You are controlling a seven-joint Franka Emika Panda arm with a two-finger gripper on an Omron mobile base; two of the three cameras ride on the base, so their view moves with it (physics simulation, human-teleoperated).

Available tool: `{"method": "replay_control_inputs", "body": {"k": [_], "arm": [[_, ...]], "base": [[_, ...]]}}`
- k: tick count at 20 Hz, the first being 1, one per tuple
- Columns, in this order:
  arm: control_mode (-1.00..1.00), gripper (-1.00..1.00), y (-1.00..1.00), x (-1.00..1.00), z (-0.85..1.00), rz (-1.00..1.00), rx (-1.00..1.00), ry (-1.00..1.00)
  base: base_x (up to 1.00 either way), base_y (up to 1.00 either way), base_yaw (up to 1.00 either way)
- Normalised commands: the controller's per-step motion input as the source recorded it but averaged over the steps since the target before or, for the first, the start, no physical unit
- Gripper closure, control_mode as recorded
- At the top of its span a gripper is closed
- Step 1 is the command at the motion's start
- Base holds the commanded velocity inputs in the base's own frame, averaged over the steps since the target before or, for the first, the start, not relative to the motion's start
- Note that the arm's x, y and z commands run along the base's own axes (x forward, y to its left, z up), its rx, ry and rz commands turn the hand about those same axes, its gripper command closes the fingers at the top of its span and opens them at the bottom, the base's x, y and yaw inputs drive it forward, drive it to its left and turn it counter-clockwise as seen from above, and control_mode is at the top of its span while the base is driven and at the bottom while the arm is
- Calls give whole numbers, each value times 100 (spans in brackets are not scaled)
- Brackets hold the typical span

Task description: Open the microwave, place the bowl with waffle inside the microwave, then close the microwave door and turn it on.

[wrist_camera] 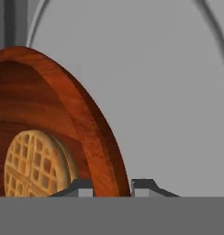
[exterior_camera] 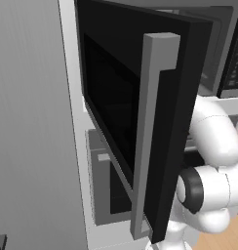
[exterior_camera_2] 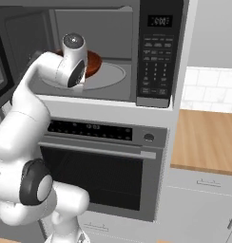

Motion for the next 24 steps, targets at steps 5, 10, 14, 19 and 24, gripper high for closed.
{"method": "replay_control_inputs", "body": {"k": [5,10,14,19,24], "arm": [[-100,-100,0,21,-1,0,0,7],[-100,-100,-14,-2,0,0,1,0],[-100,-100,-62,-33,10,-2,11,-5],[-100,-100,-71,-86,39,0,1,-17],[-100,-100,-28,-100,44,7,1,-32]], "base": [[0,0,0],[0,0,0],[0,0,0],[0,0,0],[0,0,0]]}}
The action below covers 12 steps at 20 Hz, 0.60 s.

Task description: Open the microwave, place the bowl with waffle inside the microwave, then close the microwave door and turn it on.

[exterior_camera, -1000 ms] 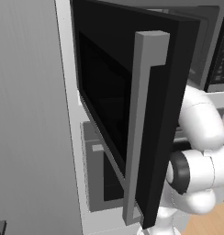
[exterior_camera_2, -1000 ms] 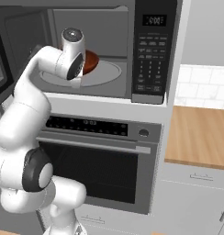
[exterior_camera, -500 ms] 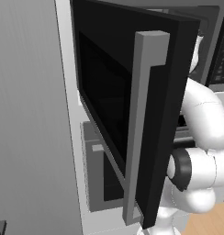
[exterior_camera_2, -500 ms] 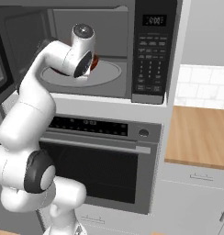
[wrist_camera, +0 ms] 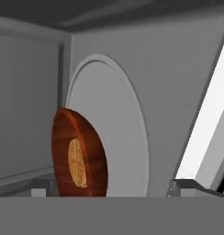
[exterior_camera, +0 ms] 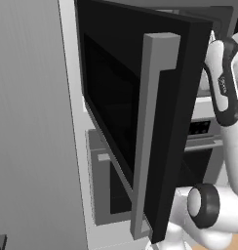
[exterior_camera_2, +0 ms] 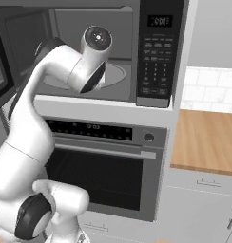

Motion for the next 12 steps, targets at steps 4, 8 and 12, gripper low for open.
{"method": "replay_control_inputs", "body": {"k": [4,8,12], "arm": [[-100,-100,0,-100,9,12,-2,-27],[-100,-100,0,-100,0,5,-8,-12],[-100,-100,16,-100,-12,14,-18,-4]], "base": [[0,0,0],[0,0,0],[0,0,0]]}}
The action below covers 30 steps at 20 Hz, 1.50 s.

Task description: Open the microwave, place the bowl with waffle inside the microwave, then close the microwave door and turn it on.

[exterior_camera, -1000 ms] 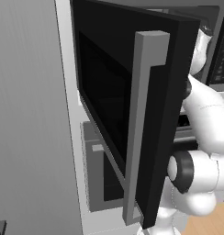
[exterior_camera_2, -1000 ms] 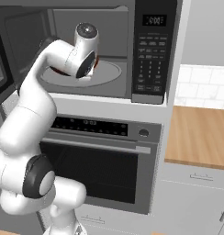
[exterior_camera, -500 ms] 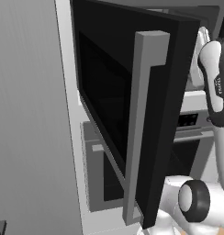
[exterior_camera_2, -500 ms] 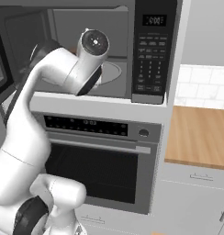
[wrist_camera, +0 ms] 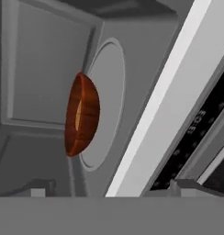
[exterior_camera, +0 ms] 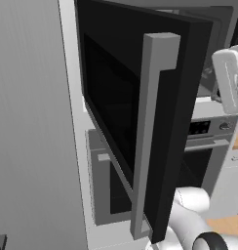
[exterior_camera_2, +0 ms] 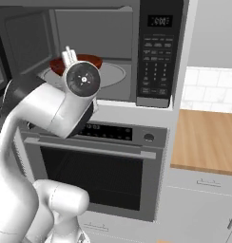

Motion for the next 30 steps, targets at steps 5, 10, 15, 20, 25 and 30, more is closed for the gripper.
{"method": "replay_control_inputs", "body": {"k": [5,10,15,20,25,30], "arm": [[-100,100,43,-75,-25,23,-27,1],[-100,100,5,-40,-1,3,-6,-4],[-100,100,3,-100,0,9,-18,-1],[-100,100,21,-100,0,7,-35,-4],[-100,100,57,-100,0,0,-40,-23],[-100,100,74,-100,0,0,-44,-37]], "base": [[0,0,0],[0,0,0],[0,0,0],[0,0,0],[0,0,0],[0,0,0]]}}
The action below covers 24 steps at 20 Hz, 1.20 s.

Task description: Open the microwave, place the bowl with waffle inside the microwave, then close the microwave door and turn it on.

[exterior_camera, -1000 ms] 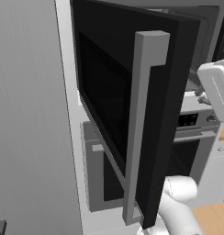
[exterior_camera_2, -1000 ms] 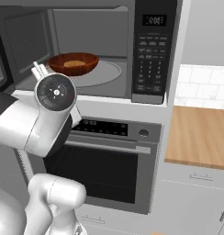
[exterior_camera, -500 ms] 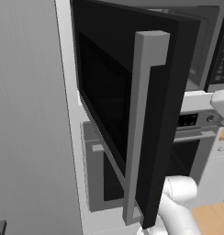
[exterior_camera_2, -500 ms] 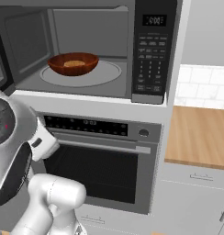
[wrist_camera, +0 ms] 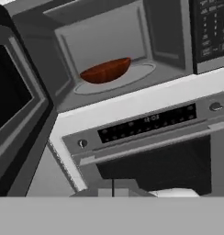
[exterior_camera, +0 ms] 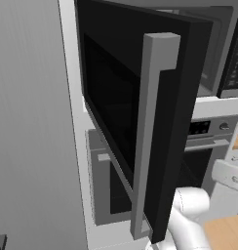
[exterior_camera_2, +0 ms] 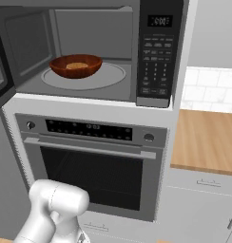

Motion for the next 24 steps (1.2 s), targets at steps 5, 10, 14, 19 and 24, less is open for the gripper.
{"method": "replay_control_inputs", "body": {"k": [5,10,14,19,24], "arm": [[-100,100,66,-63,0,-7,-40,-30],[-100,100,66,-29,-5,-10,-34,-26],[-100,100,88,-14,-19,-12,-37,-20],[-100,100,95,-10,-30,-12,-40,-10],[-100,100,100,0,-40,-14,-44,-1]], "base": [[0,0,0],[0,0,0],[0,0,0],[0,0,0],[0,0,0]]}}
